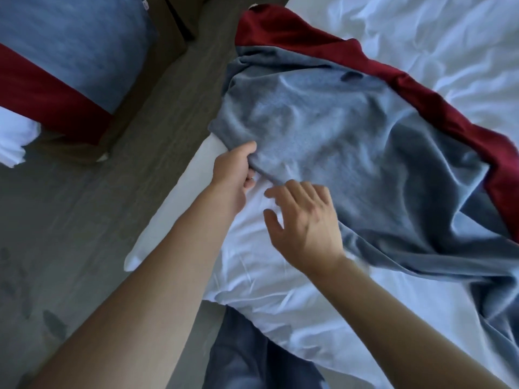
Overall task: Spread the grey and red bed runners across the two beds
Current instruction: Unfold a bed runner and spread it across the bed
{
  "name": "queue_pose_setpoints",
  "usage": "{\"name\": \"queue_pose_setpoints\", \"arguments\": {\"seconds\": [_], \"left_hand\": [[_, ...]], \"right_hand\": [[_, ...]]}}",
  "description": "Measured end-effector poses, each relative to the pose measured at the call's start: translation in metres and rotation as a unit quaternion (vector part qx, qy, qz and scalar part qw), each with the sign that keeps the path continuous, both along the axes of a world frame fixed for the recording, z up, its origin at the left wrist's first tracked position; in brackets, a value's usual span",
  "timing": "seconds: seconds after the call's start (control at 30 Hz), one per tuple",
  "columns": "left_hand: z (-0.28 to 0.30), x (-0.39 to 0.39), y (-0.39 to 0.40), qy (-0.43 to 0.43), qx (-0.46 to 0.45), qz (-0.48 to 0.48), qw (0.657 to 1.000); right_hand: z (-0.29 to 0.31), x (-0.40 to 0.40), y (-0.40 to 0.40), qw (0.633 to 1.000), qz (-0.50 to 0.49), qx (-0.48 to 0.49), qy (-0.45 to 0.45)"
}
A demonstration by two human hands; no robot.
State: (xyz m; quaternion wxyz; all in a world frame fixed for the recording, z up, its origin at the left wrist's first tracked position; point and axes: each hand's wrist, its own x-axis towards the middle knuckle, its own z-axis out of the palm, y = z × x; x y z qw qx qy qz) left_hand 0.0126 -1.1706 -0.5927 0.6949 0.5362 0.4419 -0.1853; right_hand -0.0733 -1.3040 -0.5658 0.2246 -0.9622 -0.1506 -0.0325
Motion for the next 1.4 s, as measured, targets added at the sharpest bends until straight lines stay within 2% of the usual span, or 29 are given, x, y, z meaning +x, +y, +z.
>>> {"name": "queue_pose_setpoints", "arguments": {"seconds": [0.13, 0.27, 0.33, 0.47, 0.6, 0.67, 0.7, 0.73, 0.77, 0.83, 0.9, 0.93, 0.97, 1.03, 1.13, 1.27, 1.4], "left_hand": [[0.003, -0.01, 0.005, -0.001, 0.044, -0.011, 0.999], [0.005, -0.013, 0.008, 0.002, 0.031, -0.011, 0.999], [0.006, -0.011, 0.011, 0.0, 0.043, -0.03, 0.999], [0.001, -0.003, 0.019, 0.002, 0.091, -0.066, 0.994], [-0.004, 0.014, 0.033, 0.02, 0.156, -0.085, 0.984], [-0.006, 0.027, 0.042, -0.015, 0.171, -0.093, 0.981], [-0.007, 0.032, 0.047, -0.05, 0.21, -0.125, 0.968], [-0.007, 0.035, 0.052, -0.098, 0.275, -0.182, 0.939], [-0.007, 0.035, 0.056, -0.157, 0.347, -0.253, 0.889], [-0.01, 0.027, 0.065, -0.281, 0.454, -0.382, 0.754], [-0.015, 0.021, 0.072, -0.347, 0.523, -0.461, 0.628], [-0.018, 0.021, 0.074, -0.357, 0.553, -0.482, 0.578], [-0.022, 0.023, 0.076, -0.362, 0.575, -0.491, 0.545], [-0.029, 0.032, 0.077, -0.364, 0.596, -0.49, 0.522], [-0.041, 0.05, 0.088, -0.353, 0.607, -0.482, 0.525], [-0.05, 0.056, 0.113, -0.332, 0.593, -0.532, 0.505], [-0.044, 0.02, 0.141, -0.317, 0.571, -0.55, 0.521]], "right_hand": [[-0.001, -0.025, 0.011, 0.978, -0.119, 0.098, 0.139], [-0.001, -0.025, 0.024, 0.954, -0.184, 0.141, 0.192], [0.0, -0.022, 0.025, 0.962, -0.177, 0.121, 0.171], [-0.005, -0.008, 0.018, 0.989, -0.139, 0.002, 0.047], [-0.021, 0.019, 0.016, 0.988, -0.132, -0.07, 0.036], [-0.028, 0.03, 0.019, 0.988, -0.136, -0.076, 0.013], [-0.03, 0.034, 0.021, 0.987, -0.144, -0.07, -0.001], [-0.032, 0.037, 0.021, 0.986, -0.151, -0.063, -0.011], [-0.034, 0.04, 0.021, 0.985, -0.159, -0.059, -0.017], [-0.037, 0.043, 0.021, 0.982, -0.174, -0.06, -0.03], [-0.039, 0.041, 0.021, 0.981, -0.177, -0.064, -0.049], [-0.04, 0.04, 0.021, 0.981, -0.169, -0.066, -0.062], [-0.041, 0.038, 0.021, 0.982, -0.16, -0.068, -0.072], [-0.043, 0.034, 0.02, 0.984, -0.145, -0.069, -0.08], [-0.047, 0.03, 0.017, 0.986, -0.129, -0.07, -0.075], [-0.049, 0.025, 0.018, 0.991, -0.083, -0.095, -0.043], [-0.049, 0.012, 0.034, 0.99, -0.01, -0.139, 0.005]]}}
